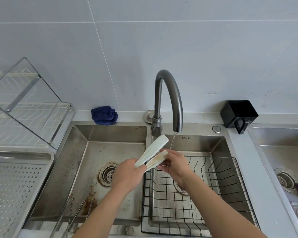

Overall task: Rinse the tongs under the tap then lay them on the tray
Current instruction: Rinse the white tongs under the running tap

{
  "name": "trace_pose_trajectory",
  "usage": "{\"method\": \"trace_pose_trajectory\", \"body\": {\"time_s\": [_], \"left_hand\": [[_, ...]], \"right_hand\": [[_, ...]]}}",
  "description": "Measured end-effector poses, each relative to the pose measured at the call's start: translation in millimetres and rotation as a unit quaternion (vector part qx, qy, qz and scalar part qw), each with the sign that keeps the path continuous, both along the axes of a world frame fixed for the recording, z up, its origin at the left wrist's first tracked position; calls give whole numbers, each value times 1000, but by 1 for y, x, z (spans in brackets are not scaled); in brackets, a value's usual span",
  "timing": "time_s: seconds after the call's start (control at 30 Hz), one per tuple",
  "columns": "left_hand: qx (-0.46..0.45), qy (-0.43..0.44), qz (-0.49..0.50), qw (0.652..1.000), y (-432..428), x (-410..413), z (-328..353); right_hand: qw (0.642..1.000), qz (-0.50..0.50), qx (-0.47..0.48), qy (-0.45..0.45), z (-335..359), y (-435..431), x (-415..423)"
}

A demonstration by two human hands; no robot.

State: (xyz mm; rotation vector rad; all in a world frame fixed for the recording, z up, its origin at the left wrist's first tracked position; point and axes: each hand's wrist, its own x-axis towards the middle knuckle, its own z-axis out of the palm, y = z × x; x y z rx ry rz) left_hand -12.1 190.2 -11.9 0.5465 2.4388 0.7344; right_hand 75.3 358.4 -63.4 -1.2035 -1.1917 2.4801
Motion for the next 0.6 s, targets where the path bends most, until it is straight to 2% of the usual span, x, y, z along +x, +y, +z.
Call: {"method": "trace_pose_trajectory", "body": {"time_s": [0.1,0.23,0.37,0.5,0.6], "left_hand": [[-30,80,-39,996,0,-2,-1],[-12,155,-66,986,-4,-1,-4],[-23,251,-145,957,-13,-5,-12],[-63,226,-206,950,-19,-13,-24],[-24,161,-215,963,-13,-11,-28]], "right_hand": [[1000,-7,1,10,3,-3,-3],[999,-28,30,6,9,-1,-8],[998,5,60,21,15,3,-8],[996,-1,69,59,18,8,-3],[986,2,162,40,20,10,7]]}}
